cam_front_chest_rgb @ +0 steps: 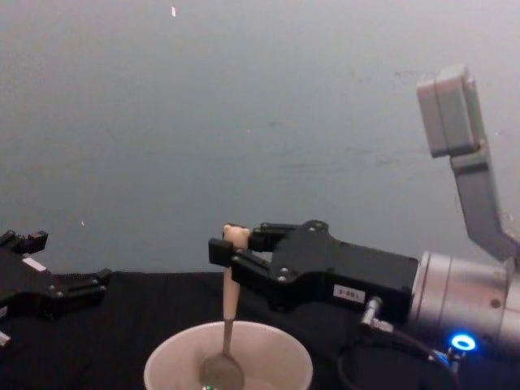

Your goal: Pick up the stirring spoon with one hand, stir inside the cup, then place it back in its original position.

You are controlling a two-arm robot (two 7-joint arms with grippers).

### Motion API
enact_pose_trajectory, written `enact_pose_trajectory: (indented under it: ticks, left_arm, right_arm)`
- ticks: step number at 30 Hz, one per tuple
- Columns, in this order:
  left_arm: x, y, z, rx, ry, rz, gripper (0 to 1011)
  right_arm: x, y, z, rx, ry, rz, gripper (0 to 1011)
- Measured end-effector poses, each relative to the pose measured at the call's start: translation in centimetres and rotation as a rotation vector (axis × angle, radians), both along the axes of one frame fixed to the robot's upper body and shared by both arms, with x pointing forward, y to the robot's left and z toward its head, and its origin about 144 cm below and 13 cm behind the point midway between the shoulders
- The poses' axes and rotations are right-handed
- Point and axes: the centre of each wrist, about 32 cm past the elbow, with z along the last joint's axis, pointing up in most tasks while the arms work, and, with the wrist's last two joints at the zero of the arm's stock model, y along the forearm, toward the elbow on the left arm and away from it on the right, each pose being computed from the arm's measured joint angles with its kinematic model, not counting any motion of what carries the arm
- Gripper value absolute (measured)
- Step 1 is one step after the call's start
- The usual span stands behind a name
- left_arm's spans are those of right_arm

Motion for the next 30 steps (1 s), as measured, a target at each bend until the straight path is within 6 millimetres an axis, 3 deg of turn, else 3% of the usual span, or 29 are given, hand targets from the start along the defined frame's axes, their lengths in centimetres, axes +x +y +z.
enact_pose_trajectory:
  ticks: [15, 30]
  left_arm:
    - [0.0, 0.0, 0.0, 0.000, 0.000, 0.000, 1001]
    - [0.0, 0.0, 0.0, 0.000, 0.000, 0.000, 1001]
  right_arm:
    - [0.1, -0.2, -0.1, -0.026, -0.018, -0.001, 214]
    - [-1.3, -2.5, 0.4, -0.033, -0.025, -0.032, 214]
